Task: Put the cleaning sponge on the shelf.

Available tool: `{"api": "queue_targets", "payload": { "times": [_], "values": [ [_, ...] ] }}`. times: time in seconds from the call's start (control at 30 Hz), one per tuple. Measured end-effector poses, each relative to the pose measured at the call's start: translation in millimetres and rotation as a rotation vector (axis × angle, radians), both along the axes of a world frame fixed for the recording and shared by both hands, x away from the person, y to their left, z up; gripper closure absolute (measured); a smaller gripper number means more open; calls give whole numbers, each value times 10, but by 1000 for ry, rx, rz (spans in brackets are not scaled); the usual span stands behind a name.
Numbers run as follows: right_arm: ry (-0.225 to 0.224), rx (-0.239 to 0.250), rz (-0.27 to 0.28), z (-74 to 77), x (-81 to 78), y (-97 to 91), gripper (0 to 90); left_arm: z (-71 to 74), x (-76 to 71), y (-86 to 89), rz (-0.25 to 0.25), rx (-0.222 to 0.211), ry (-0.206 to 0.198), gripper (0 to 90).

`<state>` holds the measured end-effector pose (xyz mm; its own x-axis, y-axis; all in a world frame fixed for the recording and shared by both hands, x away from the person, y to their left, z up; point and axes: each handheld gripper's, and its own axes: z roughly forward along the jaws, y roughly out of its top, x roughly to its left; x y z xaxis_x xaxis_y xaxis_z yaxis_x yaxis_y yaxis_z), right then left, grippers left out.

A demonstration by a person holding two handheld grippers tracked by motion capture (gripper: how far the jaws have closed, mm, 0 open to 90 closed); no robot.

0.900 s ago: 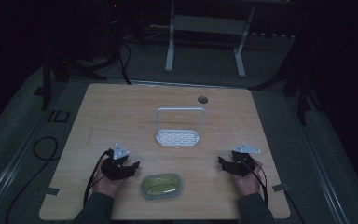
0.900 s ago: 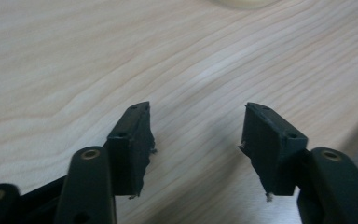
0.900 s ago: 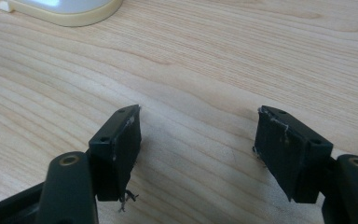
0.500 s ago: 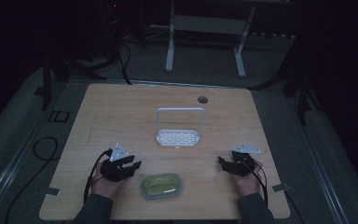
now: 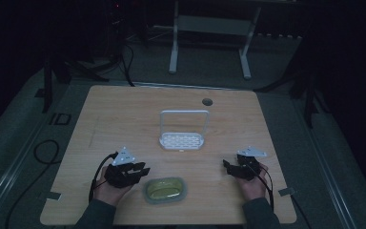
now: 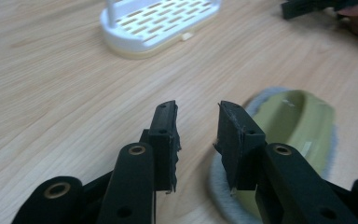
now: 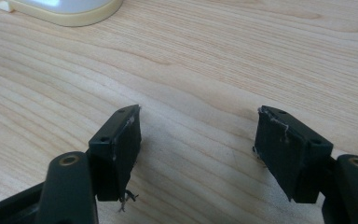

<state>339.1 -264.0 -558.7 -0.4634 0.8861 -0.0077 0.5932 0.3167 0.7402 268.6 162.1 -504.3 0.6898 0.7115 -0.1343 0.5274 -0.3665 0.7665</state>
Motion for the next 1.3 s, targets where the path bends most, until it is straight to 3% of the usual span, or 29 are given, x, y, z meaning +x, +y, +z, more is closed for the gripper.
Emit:
{"api": "queue_targets", "payload": {
  "times": [0.5,1.3],
  "values": [
    [0,0,0,0,0,0,308,136,-98,-244,-95,-22,-13,759],
    [0,0,1,0,1,0,307,132,-161,-753,-316,50,8,895]
  ]
}}
